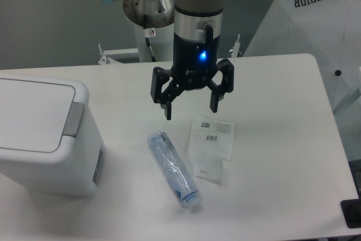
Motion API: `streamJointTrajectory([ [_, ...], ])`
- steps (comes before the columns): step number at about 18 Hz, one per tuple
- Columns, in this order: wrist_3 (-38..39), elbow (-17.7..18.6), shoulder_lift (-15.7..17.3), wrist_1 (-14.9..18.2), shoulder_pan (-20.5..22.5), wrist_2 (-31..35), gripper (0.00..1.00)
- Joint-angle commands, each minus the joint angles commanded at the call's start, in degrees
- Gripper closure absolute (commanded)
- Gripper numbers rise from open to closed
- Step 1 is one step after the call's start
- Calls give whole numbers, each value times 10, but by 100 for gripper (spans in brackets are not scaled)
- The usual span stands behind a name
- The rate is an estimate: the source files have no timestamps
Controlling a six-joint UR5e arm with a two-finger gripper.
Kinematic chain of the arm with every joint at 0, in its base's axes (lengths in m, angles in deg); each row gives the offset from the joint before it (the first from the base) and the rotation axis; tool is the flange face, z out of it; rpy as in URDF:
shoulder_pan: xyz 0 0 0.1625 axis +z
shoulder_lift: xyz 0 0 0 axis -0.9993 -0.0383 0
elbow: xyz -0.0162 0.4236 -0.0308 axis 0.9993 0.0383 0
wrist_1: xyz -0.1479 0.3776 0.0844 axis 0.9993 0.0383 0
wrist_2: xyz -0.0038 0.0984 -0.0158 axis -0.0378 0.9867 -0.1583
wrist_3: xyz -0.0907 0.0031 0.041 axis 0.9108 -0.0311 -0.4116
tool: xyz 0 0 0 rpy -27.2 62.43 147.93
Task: Open the trash can
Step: 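Move the open gripper down over the table beside the water bottle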
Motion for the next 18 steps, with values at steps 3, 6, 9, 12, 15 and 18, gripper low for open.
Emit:
streamJointTrajectory([
  [3, 0, -6, -5, -34, 0, 0, 0],
  [6, -4, -2, -4, -38, 0, 1, 0],
  [9, -1, -13, -14, -57, 1, -2, 0],
  [12, 4, -9, -24, -58, -2, -4, 0],
  [15, 38, 7, -23, -57, -22, -6, 0],
  [18, 47, 11, -19, -52, -39, -3, 0],
])
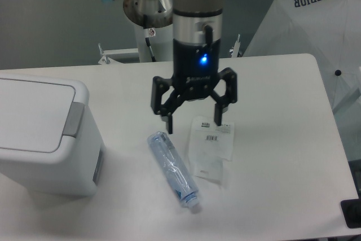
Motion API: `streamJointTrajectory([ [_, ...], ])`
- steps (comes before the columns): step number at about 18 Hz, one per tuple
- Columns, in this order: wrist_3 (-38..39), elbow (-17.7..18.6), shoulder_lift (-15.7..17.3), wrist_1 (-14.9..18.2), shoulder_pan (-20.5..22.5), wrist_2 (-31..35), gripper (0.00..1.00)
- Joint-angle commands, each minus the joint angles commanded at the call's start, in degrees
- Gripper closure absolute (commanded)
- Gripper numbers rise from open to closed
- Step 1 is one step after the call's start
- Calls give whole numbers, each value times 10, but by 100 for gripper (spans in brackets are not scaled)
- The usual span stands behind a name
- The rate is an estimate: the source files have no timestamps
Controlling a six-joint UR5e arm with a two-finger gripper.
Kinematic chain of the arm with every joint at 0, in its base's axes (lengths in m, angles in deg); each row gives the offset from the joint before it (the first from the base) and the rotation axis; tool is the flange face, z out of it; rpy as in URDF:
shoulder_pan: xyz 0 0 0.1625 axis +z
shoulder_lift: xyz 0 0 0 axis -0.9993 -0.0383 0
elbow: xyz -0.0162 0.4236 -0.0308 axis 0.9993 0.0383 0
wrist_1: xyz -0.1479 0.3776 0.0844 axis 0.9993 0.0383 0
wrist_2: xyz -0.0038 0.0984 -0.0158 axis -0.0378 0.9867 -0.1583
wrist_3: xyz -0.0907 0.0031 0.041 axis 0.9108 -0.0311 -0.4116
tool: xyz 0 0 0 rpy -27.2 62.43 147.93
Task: Open the trash can
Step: 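Move the open gripper down over the table beside the water bottle, then move the open gripper over the lid edge of the white trash can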
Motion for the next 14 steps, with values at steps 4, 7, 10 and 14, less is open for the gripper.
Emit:
streamJointTrajectory([
  [4, 1, 57, 26, 0, -45, 0, 0],
  [7, -9, 82, 22, -17, -68, 1, 0],
  [10, -8, 74, 30, -15, -68, 2, 0],
  [14, -5, 77, 35, -14, -70, -2, 0],
])
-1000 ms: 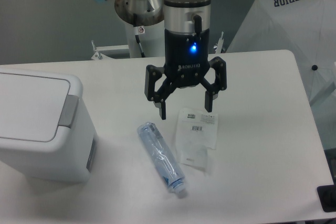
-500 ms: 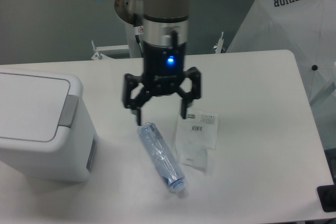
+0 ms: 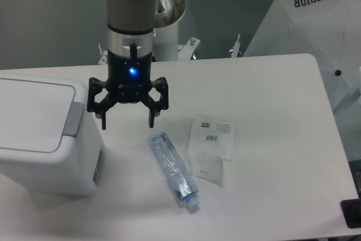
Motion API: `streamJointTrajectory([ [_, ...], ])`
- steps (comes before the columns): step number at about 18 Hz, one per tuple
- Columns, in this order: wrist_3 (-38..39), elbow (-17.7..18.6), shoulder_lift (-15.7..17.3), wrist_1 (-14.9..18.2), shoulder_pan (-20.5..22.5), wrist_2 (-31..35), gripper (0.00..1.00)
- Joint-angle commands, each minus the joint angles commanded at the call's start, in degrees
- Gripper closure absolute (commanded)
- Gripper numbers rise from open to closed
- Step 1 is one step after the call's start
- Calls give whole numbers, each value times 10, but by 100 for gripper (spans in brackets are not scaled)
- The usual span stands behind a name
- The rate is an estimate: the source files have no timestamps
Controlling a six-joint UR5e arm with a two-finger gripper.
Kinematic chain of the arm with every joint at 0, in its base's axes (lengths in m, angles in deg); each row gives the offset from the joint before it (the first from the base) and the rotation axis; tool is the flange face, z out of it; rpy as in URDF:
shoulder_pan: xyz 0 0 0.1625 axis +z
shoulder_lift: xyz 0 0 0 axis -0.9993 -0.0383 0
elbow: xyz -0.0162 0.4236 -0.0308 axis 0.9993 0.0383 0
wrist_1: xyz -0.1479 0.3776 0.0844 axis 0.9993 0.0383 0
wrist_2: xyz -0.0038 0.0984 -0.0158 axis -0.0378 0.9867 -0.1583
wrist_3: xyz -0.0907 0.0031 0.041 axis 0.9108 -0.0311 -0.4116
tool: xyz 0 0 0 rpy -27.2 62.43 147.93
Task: Open the trash can
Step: 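Move the open gripper over the lid edge of the white trash can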
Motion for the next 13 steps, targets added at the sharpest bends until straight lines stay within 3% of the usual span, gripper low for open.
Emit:
streamJointTrajectory([
  [7, 4, 0, 10, -1, -33, -3, 0],
  [13, 4, 9, 4, -1, -35, 1, 0],
])
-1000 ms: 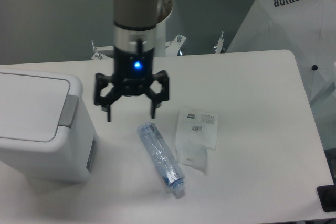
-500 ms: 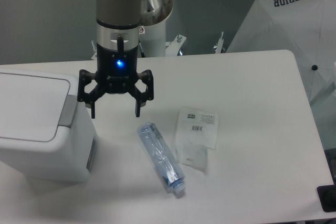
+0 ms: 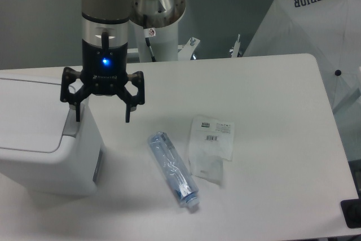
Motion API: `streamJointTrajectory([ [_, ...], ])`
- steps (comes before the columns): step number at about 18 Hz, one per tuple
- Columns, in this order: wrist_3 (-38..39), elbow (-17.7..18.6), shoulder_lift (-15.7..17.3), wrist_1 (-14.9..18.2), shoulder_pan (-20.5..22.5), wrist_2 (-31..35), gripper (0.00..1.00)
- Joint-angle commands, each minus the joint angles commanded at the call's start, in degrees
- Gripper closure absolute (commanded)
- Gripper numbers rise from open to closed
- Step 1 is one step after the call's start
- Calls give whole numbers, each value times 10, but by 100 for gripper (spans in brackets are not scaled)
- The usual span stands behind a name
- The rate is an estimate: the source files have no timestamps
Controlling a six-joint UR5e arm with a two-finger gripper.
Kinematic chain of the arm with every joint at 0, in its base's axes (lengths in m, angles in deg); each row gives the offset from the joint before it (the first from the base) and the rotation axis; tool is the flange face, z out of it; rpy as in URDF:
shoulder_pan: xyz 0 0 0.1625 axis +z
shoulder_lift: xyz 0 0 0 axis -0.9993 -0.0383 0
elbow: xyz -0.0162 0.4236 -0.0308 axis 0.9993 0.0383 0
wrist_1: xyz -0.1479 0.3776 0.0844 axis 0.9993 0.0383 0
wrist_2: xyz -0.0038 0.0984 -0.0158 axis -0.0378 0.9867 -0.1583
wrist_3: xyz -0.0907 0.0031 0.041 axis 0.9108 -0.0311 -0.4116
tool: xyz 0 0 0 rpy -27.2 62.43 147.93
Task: Open the trash can
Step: 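Move the open gripper over the lid edge of the white trash can, then press the gripper fingers on the trash can lid edge to pop it open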
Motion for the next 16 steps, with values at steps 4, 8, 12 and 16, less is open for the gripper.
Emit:
streamJointTrajectory([
  [4, -2, 2, -3, -1, 0, 0, 0],
  [8, -1, 6, 0, -1, 0, 1, 0],
  [12, 0, 7, 1, -1, 0, 1, 0],
  [16, 0, 9, -1, -1, 0, 1, 0],
])
